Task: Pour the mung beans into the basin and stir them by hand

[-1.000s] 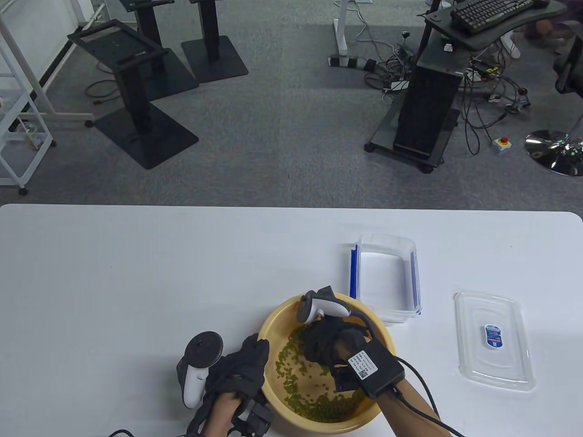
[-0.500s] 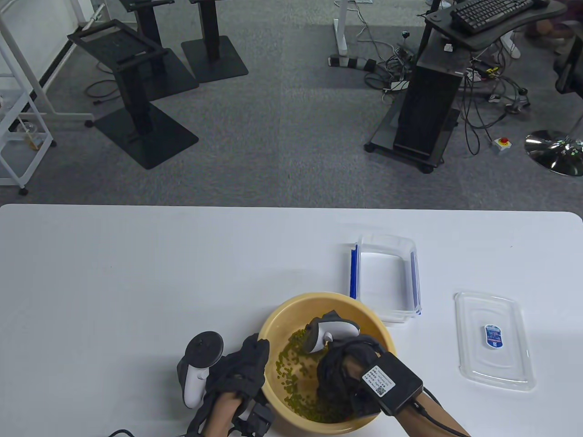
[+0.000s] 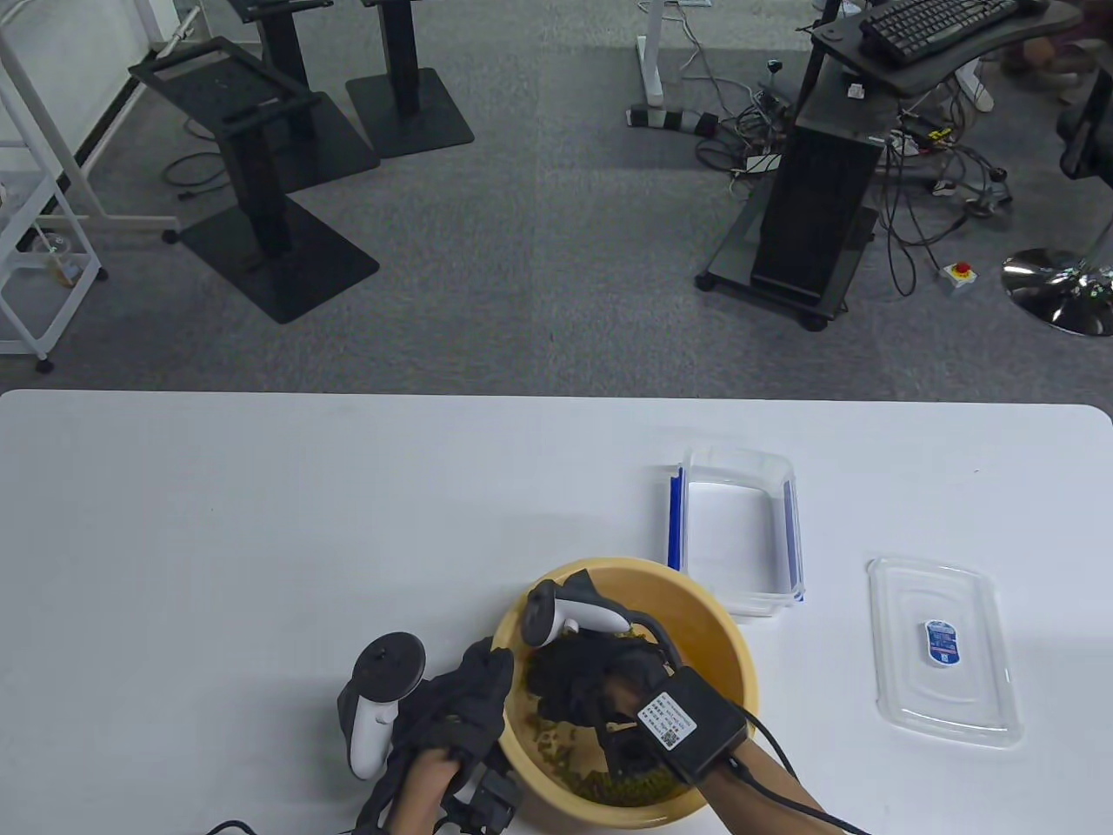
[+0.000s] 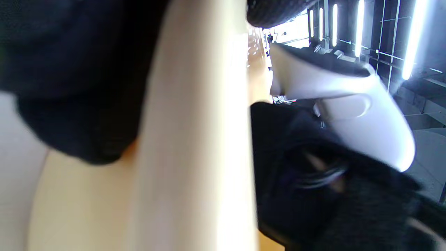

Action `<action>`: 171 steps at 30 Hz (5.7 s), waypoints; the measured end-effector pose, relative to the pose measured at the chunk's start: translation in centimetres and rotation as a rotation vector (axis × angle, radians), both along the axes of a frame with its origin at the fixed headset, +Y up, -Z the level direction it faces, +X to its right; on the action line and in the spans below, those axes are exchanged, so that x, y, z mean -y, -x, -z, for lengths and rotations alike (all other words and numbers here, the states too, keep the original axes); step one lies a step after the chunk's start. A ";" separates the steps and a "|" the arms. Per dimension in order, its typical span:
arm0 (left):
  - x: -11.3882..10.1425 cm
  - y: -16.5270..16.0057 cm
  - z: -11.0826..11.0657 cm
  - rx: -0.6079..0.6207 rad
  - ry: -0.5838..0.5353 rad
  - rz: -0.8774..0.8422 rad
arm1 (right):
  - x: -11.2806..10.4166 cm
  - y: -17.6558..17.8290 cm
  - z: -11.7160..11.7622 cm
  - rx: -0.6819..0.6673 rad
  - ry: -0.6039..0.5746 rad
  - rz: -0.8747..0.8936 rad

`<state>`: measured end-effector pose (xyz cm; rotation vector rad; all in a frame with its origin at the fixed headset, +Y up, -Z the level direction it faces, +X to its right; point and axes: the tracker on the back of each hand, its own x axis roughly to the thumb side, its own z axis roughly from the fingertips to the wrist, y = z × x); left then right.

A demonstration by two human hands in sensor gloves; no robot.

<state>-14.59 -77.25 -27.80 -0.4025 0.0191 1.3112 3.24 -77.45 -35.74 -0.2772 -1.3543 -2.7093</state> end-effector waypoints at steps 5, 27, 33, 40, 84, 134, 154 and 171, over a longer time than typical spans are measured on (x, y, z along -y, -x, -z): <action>0.0 0.0 0.0 -0.002 0.000 0.006 | -0.4 -2.6 1.2 0.082 0.034 -0.081; -0.1 -0.3 0.1 0.005 -0.001 0.014 | 0.2 -1.0 -4.9 0.094 0.597 0.086; 0.0 -0.3 0.1 0.005 0.001 0.015 | 0.0 0.1 -2.3 0.164 0.507 0.194; 0.0 -0.2 0.1 0.004 0.002 0.015 | -0.7 0.0 0.0 0.075 0.000 0.091; 0.0 -0.2 -0.1 -0.003 0.011 0.007 | -0.2 -0.9 0.5 -0.005 -0.133 -0.016; 0.1 -0.1 -0.1 -0.008 0.004 0.007 | -0.8 -5.7 1.5 0.103 -0.023 -0.069; 0.1 -0.2 0.0 -0.007 0.002 0.008 | -0.2 -0.8 -4.1 0.124 0.570 0.146; 0.1 -0.2 -0.1 -0.009 0.003 0.017 | -0.4 -3.8 1.9 0.198 0.118 -0.025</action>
